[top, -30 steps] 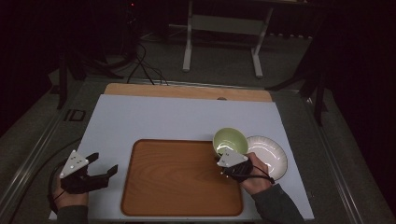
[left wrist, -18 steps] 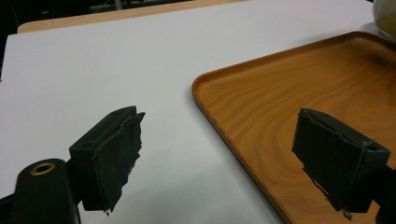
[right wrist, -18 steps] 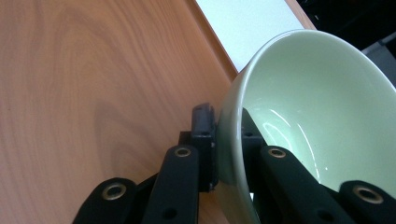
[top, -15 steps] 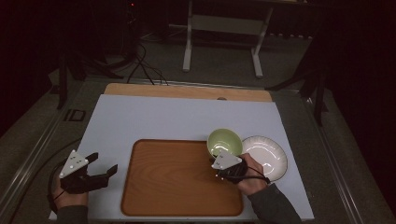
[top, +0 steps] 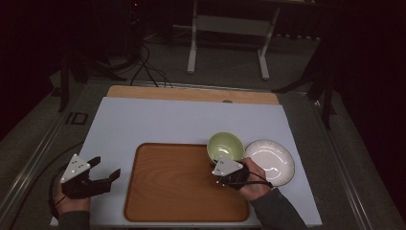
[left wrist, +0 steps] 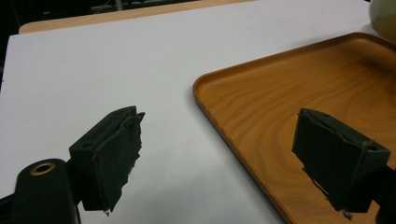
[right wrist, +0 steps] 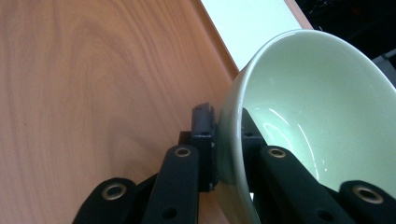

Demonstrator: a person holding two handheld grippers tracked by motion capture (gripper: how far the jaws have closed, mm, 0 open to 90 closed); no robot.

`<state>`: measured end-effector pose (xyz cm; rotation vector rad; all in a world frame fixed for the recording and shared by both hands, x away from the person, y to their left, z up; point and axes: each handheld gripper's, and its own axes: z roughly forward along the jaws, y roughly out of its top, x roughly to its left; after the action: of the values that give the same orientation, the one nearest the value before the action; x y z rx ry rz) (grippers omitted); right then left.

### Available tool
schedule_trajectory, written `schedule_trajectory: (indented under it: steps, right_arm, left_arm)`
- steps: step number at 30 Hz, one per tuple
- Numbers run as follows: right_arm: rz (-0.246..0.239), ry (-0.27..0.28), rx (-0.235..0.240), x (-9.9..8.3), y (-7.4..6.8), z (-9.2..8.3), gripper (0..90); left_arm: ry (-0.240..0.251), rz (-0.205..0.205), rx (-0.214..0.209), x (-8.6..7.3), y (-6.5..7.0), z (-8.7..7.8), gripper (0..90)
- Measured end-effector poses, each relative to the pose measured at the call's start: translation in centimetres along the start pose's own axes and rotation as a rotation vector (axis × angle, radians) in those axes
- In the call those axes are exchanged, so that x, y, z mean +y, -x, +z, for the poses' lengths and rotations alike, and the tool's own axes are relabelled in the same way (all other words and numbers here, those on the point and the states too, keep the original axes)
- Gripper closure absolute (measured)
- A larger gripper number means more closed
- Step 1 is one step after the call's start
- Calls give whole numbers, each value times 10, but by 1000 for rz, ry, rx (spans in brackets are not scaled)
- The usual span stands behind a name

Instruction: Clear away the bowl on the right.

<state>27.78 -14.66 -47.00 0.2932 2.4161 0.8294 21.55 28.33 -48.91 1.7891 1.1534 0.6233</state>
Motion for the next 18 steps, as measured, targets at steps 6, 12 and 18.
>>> schedule_trajectory:
  steps: [6,12,18]
  right_arm:
    - [-13,-2,10,2,-3,3,823]
    - [-19,-4,17,5,-6,5,823]
    - [-43,-10,22,8,-10,8,823]
  left_arm:
    - [0,2,1,0,0,0,152]
    - [1,2,1,0,0,0,152]
    - [0,1,3,0,0,0,151]
